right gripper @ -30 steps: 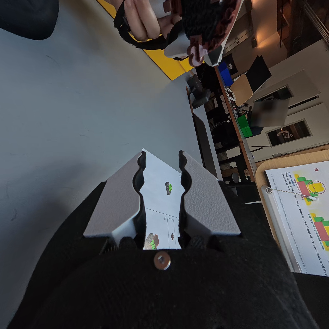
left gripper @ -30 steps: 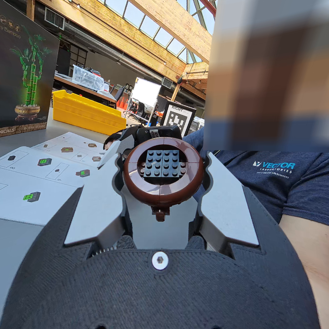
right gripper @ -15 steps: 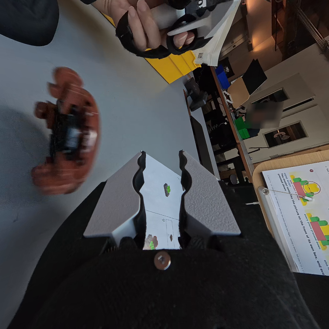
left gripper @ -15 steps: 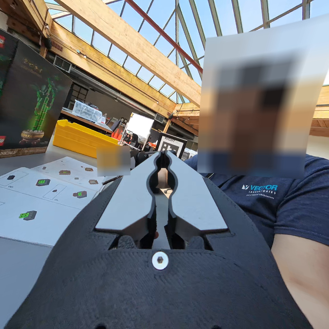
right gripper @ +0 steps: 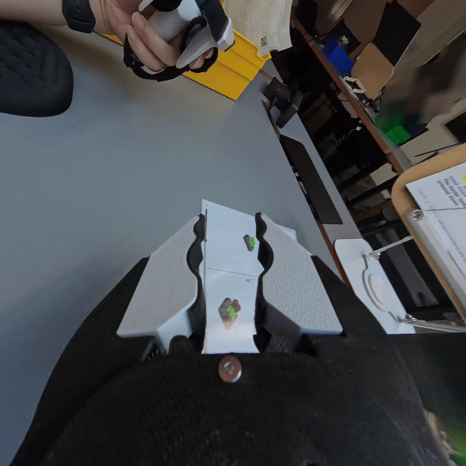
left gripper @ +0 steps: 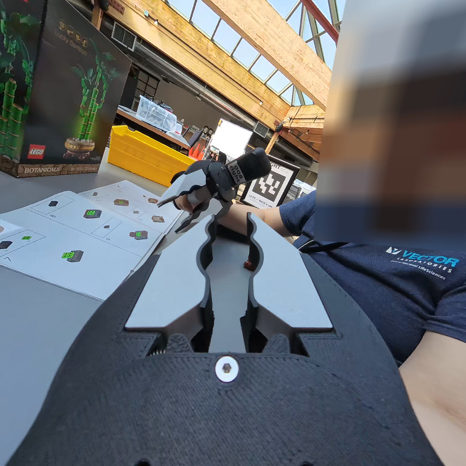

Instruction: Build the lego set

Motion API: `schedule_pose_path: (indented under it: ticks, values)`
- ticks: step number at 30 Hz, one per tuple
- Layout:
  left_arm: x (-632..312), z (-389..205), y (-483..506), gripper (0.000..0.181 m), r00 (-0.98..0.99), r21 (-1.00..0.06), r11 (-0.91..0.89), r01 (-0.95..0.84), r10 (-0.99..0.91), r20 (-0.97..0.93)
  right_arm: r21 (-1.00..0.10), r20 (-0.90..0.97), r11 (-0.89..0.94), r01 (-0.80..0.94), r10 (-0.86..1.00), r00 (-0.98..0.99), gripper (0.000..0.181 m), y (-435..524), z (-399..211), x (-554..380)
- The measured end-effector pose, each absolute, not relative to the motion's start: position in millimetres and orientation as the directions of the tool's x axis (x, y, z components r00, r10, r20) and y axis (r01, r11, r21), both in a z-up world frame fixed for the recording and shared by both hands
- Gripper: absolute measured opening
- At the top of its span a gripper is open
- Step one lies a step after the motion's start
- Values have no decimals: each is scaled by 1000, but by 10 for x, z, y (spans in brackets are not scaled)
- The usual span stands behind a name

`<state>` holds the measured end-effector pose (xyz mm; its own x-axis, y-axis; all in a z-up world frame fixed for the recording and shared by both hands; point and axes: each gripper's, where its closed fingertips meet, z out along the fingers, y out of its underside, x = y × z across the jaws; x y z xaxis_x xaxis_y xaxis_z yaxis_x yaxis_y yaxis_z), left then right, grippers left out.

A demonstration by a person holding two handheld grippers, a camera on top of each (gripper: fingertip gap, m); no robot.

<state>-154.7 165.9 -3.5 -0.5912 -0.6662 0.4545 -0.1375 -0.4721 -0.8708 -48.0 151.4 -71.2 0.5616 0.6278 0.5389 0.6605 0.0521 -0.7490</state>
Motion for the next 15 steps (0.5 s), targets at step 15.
schedule_pose_path:
  ticks: [15]
  values:
    - [-1428, -88, 1436, 35, -630, -868, -451, -206, -618, 470, -743, 100, -80, 664, 969, 227, 101, -1105, -1281, -648]
